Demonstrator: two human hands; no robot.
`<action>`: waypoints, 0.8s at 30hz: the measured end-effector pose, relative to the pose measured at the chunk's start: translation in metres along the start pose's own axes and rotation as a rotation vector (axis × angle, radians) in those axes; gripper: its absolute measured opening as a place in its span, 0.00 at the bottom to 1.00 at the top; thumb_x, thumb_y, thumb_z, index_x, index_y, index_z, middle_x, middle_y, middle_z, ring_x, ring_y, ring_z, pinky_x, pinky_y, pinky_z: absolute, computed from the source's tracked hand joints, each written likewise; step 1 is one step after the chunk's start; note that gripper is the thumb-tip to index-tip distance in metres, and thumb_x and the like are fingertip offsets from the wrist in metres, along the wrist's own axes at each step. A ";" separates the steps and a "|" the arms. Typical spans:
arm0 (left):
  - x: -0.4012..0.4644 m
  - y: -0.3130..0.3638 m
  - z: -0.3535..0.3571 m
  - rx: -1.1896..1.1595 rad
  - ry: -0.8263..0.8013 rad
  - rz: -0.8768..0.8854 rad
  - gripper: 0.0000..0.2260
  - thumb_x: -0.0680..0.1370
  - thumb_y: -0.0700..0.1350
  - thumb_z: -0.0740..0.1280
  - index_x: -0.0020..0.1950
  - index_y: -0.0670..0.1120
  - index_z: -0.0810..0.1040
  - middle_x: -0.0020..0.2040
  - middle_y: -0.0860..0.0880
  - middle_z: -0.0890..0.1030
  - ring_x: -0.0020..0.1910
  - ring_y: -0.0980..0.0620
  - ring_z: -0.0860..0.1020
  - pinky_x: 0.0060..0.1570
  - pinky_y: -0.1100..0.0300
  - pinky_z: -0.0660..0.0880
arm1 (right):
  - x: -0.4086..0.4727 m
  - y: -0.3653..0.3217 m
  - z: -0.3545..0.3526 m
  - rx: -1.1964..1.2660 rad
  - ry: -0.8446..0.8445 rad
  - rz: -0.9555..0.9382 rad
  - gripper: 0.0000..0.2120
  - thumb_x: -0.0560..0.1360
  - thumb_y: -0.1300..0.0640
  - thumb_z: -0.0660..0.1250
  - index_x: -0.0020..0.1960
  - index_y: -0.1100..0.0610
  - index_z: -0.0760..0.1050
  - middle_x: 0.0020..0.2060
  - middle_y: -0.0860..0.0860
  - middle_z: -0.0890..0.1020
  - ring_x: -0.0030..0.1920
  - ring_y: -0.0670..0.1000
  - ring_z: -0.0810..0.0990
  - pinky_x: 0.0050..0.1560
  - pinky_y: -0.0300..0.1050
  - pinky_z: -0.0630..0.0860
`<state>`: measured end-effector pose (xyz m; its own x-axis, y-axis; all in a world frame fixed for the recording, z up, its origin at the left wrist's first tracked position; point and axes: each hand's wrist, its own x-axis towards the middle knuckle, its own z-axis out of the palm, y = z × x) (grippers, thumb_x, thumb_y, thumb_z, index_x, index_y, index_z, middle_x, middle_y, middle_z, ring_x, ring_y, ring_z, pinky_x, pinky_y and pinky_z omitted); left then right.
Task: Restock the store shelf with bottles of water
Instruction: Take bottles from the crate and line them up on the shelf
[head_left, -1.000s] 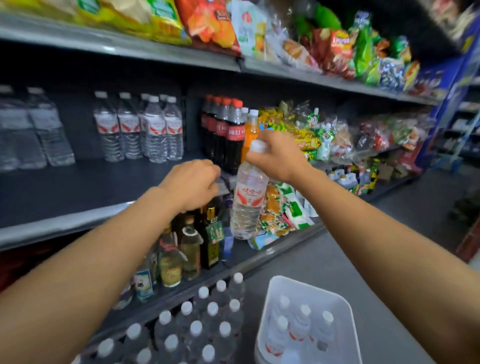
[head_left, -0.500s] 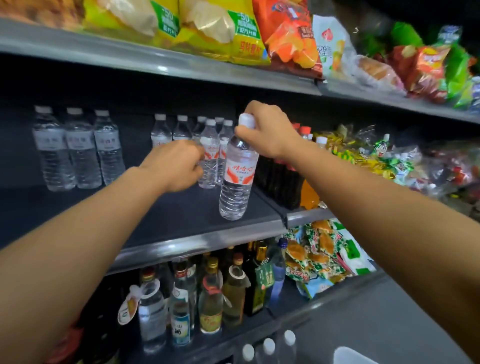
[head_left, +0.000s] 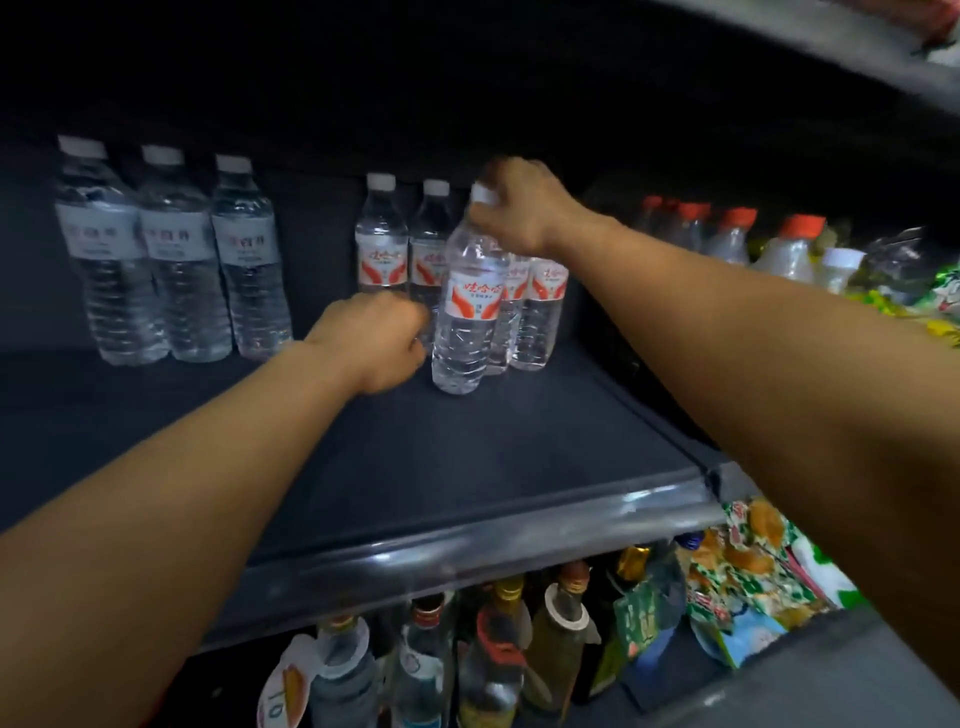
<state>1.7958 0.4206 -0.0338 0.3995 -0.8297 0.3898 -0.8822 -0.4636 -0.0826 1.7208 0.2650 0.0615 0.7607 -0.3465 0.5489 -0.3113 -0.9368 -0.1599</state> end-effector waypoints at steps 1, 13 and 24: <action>0.003 -0.002 0.006 -0.002 -0.003 0.002 0.09 0.79 0.47 0.60 0.55 0.46 0.75 0.59 0.44 0.76 0.55 0.41 0.75 0.47 0.52 0.70 | 0.007 0.002 0.006 0.001 -0.007 0.005 0.15 0.74 0.53 0.64 0.58 0.58 0.76 0.54 0.57 0.81 0.54 0.57 0.79 0.51 0.48 0.76; 0.029 -0.027 0.054 0.014 -0.045 0.004 0.13 0.78 0.47 0.59 0.60 0.46 0.74 0.62 0.47 0.74 0.59 0.42 0.74 0.50 0.51 0.72 | 0.075 0.016 0.043 -0.049 -0.070 0.015 0.21 0.78 0.53 0.64 0.69 0.59 0.70 0.63 0.58 0.76 0.62 0.57 0.76 0.49 0.38 0.67; 0.026 -0.024 0.048 0.001 -0.053 -0.001 0.12 0.78 0.47 0.59 0.58 0.46 0.75 0.61 0.47 0.75 0.57 0.43 0.75 0.48 0.52 0.72 | 0.071 0.013 0.037 -0.086 -0.040 0.069 0.23 0.76 0.53 0.68 0.68 0.61 0.70 0.64 0.57 0.75 0.62 0.57 0.76 0.51 0.40 0.70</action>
<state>1.8396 0.3955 -0.0652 0.4129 -0.8447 0.3407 -0.8816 -0.4645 -0.0832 1.7921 0.2262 0.0682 0.7571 -0.4137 0.5056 -0.4102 -0.9034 -0.1249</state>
